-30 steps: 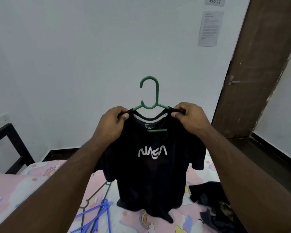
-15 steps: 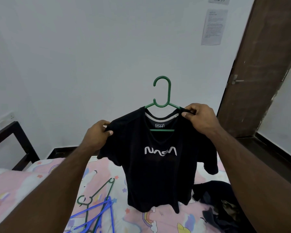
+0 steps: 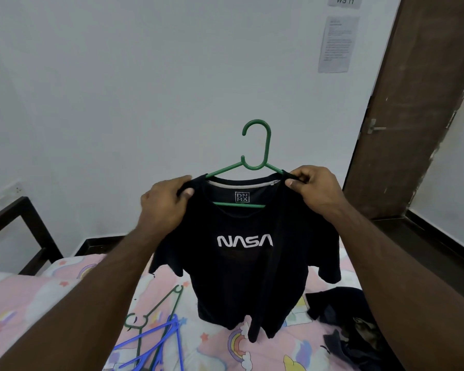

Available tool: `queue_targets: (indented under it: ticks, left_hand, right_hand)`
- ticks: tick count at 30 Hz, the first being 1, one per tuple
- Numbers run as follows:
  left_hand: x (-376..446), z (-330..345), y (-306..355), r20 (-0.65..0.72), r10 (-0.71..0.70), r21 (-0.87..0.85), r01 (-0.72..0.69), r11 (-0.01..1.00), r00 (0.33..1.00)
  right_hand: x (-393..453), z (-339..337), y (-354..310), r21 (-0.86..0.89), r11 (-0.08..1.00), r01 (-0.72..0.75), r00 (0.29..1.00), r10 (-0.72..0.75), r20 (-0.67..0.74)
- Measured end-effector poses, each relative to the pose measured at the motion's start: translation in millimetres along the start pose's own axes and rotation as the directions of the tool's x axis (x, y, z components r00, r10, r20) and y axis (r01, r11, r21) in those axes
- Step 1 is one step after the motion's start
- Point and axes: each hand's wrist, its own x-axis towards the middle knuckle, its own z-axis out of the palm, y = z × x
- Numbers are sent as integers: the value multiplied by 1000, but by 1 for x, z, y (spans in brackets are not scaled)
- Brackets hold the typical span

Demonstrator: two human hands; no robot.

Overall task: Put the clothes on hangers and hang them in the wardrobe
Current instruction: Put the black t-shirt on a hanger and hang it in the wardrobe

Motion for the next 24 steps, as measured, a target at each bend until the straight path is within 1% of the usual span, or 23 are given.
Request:
queue_targets:
  ticks: [1,2,4,8,11,13,16,18,20,22,24]
  left_hand:
    - [2,1,9,53,38,-28,-36,999,998]
    - [4,2,16,101,47,-75,-40,996,994]
    - [6,3,22,135,45,-130,-27,991,990]
    - [6,0,19,122,23,-184,-1,983,992]
    - [5,-7,6,92,-13,-190,31,981,996]
    - [5,-12,-1,74,-35,-194,49,980,997]
    - [3,-16,-3,64,-44,-186,55,981,997]
    - [2,-18,-1,62,-48,-186,59,981,997]
    - [0,-21,3,59,-49,-175,59,983,997]
    - [-2,-23,7,54,-47,-176,56,983,997]
    - [-5,-26,11,68,-28,-161,39,986,997]
  right_hand:
    - [-1,2,-2,3,1000,4,1000,-5,17]
    - [-1,3,-3,2,1000,11,999,-11,39]
    - [-3,5,-6,-17,999,33,996,-31,81]
    - [-6,-5,3,-63,997,43,987,-33,157]
    - [-8,-18,30,-121,993,-13,969,43,243]
    - [-11,-25,44,-141,988,-56,966,90,242]
    - [-12,-25,49,-174,983,-57,970,96,223]
    - [-11,-19,42,-180,984,-14,972,55,228]
    - [-11,-12,24,-135,989,63,975,-32,221]
    - [-13,1,1,-75,986,147,959,-124,254]
    - [-15,17,-14,-52,980,192,942,-170,290]
